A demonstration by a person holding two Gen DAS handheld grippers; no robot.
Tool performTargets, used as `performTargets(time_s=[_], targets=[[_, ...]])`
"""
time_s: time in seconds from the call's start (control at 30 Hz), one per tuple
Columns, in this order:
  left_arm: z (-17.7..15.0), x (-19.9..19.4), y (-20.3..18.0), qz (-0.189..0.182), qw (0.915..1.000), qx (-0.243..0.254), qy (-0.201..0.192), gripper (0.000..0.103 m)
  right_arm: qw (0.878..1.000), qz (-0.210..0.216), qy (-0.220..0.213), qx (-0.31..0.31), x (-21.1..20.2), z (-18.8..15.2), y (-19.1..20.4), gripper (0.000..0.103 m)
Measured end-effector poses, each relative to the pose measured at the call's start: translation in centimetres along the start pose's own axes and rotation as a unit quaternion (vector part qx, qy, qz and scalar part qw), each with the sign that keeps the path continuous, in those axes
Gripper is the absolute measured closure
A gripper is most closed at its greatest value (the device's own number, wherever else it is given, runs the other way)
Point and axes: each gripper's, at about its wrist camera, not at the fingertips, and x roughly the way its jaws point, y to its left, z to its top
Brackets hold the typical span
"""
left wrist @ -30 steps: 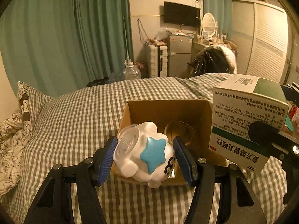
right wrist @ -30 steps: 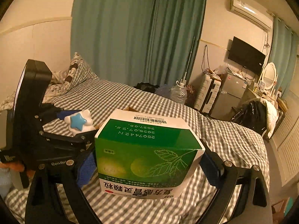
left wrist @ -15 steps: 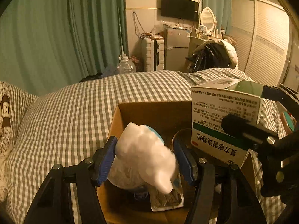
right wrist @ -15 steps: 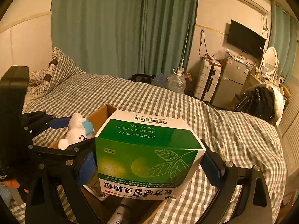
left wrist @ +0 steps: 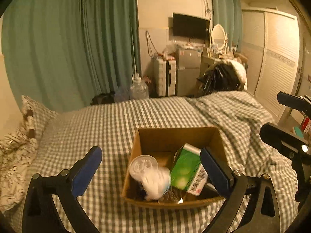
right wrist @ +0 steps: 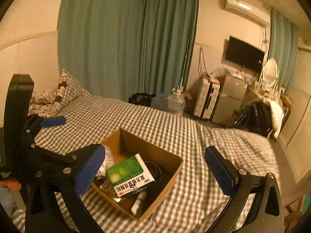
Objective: Organize objects
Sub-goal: 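Carry star toy and medicine box into the cardboard box and release both, then grasp the grey plastic hanger clip with the left gripper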
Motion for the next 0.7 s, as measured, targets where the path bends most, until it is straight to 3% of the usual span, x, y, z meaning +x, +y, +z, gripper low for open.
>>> performTargets(time_s=[0.2,0.37,0.53,0.7], targets=[[-0.7,-6.9,0.9,-0.002,0.9997,0.005,-0.025,0.000,1.000,-0.005,-0.007,-0.023,-7.1,-0.1,2.3,0.000],[-4.2,-10.5,1.2,0.006,0.9995,0.012,-0.029,0.000,0.999,-0.006,-0.003,-0.035,-10.4,-2.6,4.5,0.000],[-8.9,-10.9,1.2,0.015,0.9997,0.011,-0.014,0.000,1.000,-0.007,0.006,-0.028,-11.5,-6.8,5.8,0.000],[-14.7,-8.1,1.0,0.001,0.9992,0.012,0.039,0.000,0.999,0.013,0.047,-0.012,-9.7,-11.9,7.0,0.000]])
